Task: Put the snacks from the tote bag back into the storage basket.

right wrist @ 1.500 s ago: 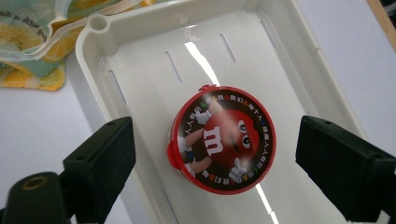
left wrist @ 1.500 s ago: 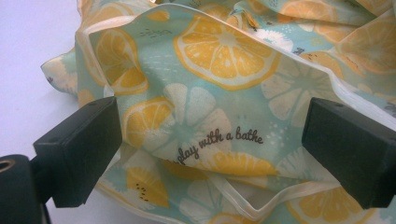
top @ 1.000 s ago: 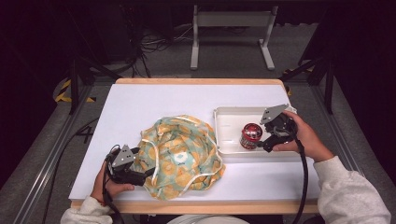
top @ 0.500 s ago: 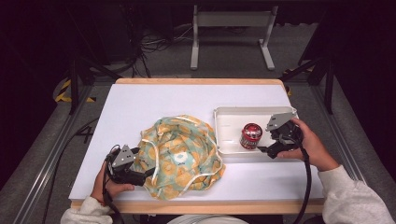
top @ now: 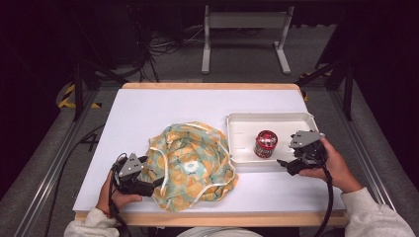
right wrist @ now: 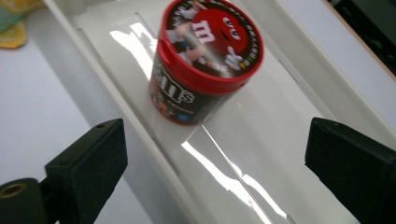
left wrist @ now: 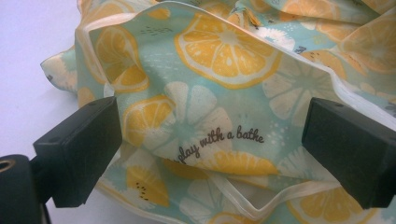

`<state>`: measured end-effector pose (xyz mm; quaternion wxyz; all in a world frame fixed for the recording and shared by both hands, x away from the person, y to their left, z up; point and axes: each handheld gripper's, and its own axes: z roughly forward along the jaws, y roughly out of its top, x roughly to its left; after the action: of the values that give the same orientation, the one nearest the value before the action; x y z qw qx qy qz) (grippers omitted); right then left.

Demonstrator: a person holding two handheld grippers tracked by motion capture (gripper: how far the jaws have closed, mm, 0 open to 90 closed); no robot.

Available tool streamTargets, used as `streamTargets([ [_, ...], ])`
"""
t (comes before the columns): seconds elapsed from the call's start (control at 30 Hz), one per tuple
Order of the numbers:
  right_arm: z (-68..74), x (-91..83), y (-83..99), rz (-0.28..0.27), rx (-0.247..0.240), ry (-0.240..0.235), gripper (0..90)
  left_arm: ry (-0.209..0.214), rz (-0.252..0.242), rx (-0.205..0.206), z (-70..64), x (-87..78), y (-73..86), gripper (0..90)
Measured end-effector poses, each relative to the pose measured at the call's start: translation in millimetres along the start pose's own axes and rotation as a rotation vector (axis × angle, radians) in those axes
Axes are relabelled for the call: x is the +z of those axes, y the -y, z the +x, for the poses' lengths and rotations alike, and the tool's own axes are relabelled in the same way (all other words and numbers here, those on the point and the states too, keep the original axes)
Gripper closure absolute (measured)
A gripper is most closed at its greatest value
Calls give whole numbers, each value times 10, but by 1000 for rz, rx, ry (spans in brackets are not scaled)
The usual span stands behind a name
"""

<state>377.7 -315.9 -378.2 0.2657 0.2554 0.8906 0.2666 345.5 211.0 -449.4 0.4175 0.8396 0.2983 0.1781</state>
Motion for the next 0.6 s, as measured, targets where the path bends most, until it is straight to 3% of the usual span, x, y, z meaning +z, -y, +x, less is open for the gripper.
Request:
streamTargets([
  [0.03, 0, 0, 0, 0, 0, 0, 64, 0, 0, 0, 0, 0, 0, 55],
  [0.1, -11, -8, 93, -37, 54, -3, 90, 2, 0, 0, 1, 2, 0, 55],
  [0.17, -12, -7, 178, -46, 73, 0, 89, 4, 1, 2, 4, 3, -1, 55],
  [0.33, 8, -11, 288, -61, 88, 29, 91, -1, 5, 4, 0, 5, -1, 55],
  [0.4, 24, -18, 350, -75, 96, 13, 92, -2, 5, 7, 0, 4, -3, 55],
  [0.6, 53, -85, 498, -101, 110, 35, 88, -4, 6, 7, 0, 3, -2, 55],
])
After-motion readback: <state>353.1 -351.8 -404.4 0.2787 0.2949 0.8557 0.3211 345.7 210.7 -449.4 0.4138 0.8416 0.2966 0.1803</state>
